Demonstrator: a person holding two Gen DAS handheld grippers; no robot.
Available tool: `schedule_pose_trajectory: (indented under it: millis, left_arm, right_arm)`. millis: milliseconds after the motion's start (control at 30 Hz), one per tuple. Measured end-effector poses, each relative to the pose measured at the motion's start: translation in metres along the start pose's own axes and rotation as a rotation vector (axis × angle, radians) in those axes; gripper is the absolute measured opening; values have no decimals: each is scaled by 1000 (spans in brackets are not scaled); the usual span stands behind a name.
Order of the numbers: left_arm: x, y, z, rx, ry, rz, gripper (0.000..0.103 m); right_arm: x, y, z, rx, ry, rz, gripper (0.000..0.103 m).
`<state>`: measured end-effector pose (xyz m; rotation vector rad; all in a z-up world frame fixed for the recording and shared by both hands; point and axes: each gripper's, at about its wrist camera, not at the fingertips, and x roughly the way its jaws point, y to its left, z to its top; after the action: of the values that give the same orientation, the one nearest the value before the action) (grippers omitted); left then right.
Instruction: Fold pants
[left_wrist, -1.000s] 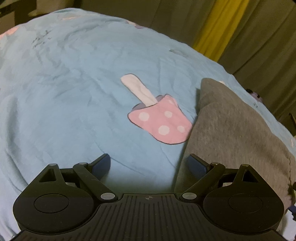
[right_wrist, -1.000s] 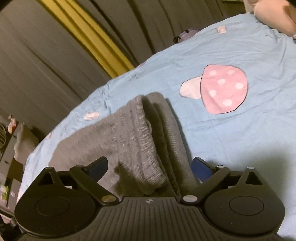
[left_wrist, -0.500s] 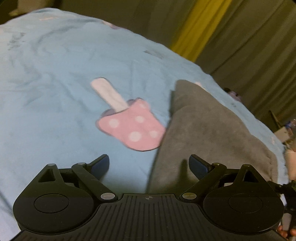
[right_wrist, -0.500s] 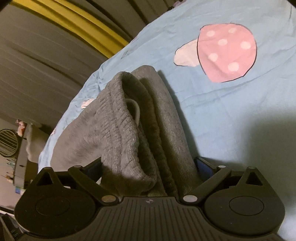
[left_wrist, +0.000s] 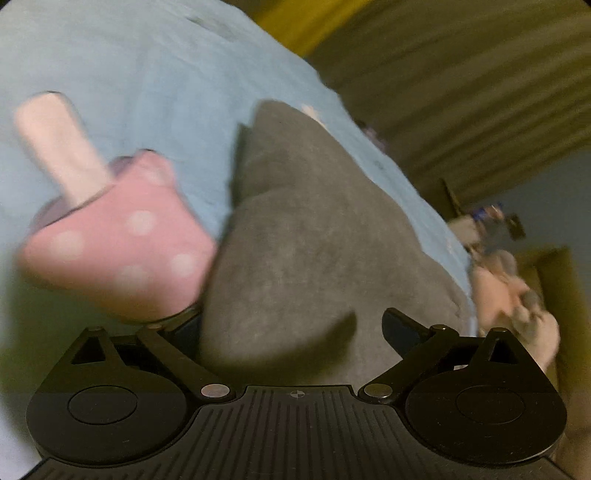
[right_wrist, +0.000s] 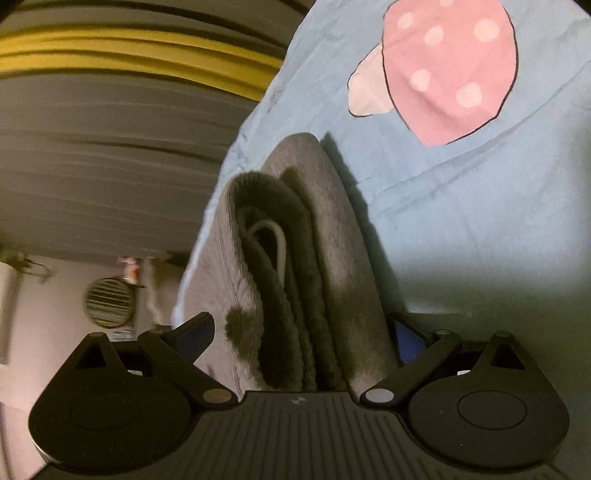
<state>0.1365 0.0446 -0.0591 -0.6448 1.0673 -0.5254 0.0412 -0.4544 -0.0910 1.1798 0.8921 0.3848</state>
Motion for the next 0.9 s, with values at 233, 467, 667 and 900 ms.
schedule_pose_trajectory:
  millis: [233,467,667,900]
  left_arm:
    - [33,-7,18,81,80,-71,103]
    - [44,-11,29,81,90,-86,103]
    - [35,-12,27,112,39,-116,76]
    - [45,-21,20,171,26,-18,74]
  right_arm:
    - [26,14,13,-101,76,18,99]
    - [55,36,18,-175,118,-25,99]
    - [52,59,-7,-347,30,-182,71]
    - [55,57,-8,-281,6,-193,85]
